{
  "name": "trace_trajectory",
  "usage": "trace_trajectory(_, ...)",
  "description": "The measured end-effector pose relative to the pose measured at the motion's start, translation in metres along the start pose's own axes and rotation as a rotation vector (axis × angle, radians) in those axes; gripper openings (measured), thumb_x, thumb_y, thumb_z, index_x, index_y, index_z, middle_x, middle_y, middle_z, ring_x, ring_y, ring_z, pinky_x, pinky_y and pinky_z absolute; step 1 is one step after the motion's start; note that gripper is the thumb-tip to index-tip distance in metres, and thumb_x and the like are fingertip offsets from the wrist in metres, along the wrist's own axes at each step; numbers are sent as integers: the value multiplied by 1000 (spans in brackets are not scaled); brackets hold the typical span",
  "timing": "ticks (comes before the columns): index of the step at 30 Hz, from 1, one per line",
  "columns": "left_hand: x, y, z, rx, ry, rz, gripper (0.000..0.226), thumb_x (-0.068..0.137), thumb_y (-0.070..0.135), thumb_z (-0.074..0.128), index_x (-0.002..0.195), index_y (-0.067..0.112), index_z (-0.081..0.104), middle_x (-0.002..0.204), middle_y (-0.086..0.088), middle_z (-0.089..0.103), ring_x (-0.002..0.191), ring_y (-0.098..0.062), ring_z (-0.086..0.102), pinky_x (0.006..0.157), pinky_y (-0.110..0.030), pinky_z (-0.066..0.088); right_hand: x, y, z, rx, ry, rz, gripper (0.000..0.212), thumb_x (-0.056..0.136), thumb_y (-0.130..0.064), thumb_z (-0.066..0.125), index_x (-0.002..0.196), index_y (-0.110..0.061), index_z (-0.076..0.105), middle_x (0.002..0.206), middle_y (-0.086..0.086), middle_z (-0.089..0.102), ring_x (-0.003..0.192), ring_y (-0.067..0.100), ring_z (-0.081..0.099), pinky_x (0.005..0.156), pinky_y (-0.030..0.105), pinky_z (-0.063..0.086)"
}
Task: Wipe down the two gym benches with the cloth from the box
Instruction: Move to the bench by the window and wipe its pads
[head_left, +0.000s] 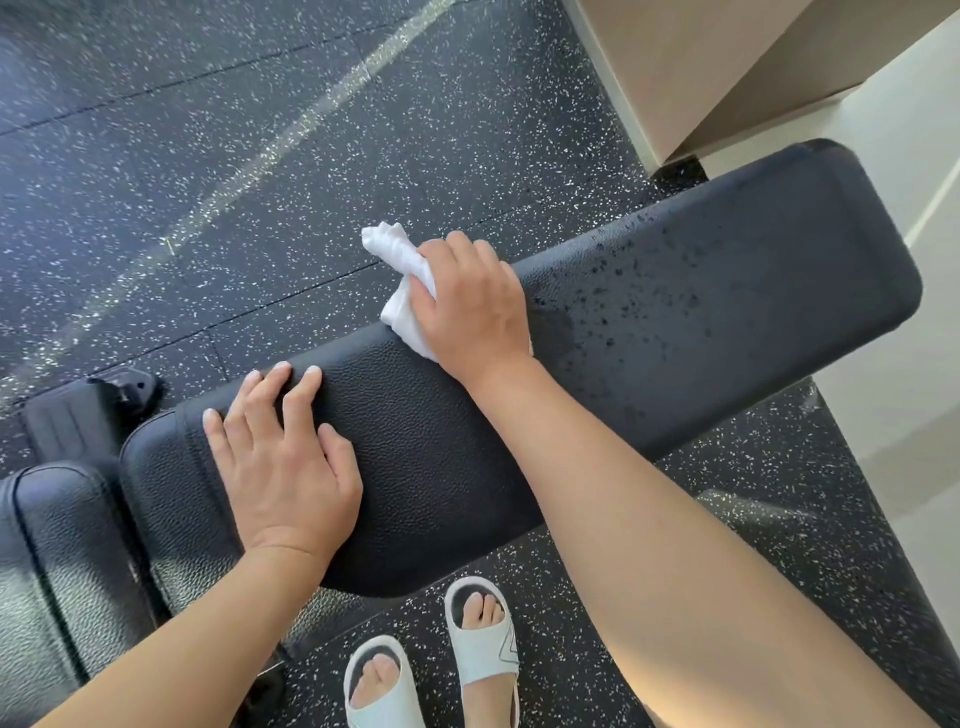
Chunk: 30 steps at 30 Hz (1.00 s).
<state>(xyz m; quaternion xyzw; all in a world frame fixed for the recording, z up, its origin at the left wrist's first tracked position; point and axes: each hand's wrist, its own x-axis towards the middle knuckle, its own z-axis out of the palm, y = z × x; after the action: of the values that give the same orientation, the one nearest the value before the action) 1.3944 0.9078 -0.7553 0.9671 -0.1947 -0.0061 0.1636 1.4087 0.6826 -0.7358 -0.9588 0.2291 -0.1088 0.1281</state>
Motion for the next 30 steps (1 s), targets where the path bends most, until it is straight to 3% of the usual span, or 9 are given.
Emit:
trace_trajectory(5,0,2,-2,10,-14,-4,53,92,29,44,144,17,51,153,-10,43,151,-37,33,128,-62,11,-62,18,-16,68,-30,-76,26,97,-27,60,118,-14,66,106,6,60,95,29,54,76,44,47)
trace_trajectory(9,0,3,-3,11,-26,-8,53,92,27,45,143,15,52,154,-12,44,151,-39,33,128,-63,10,-135,59,-36,67,-67,-234,25,98,-24,65,120,-13,71,97,6,60,83,30,54,69,46,49)
trace_trajectory(12,0,4,-5,13,-24,-4,53,92,25,45,143,12,54,153,-16,45,150,-41,35,127,-65,12,-120,91,-43,28,-74,-376,23,100,-24,63,115,-9,73,93,10,62,78,34,57,66,48,52)
trace_trajectory(18,1,7,-8,16,-39,-12,54,91,24,46,142,9,56,153,-17,47,150,-42,36,126,-66,13,-14,56,-18,-14,72,82,23,96,-28,60,111,-13,66,99,7,61,85,30,54,65,42,45)
trace_trajectory(22,2,10,-10,15,-53,-34,55,91,25,45,142,9,56,153,-17,47,150,-42,35,126,-65,12,-15,-11,3,7,44,48,21,94,-33,62,108,-17,65,101,3,62,88,25,54,69,33,31)
trace_trajectory(25,1,11,-11,14,-66,-35,56,91,26,43,143,9,56,153,-17,46,150,-42,34,127,-64,11,-57,-38,4,120,-18,-32,22,95,-30,61,113,-18,66,104,2,61,93,27,54,71,36,39)
trace_trajectory(30,0,10,-10,21,-69,-37,57,92,27,40,145,10,54,155,-17,45,151,-40,32,127,-63,10,-144,8,-19,120,-73,-202,25,95,-24,65,118,-17,70,98,2,61,84,28,54,69,41,44)
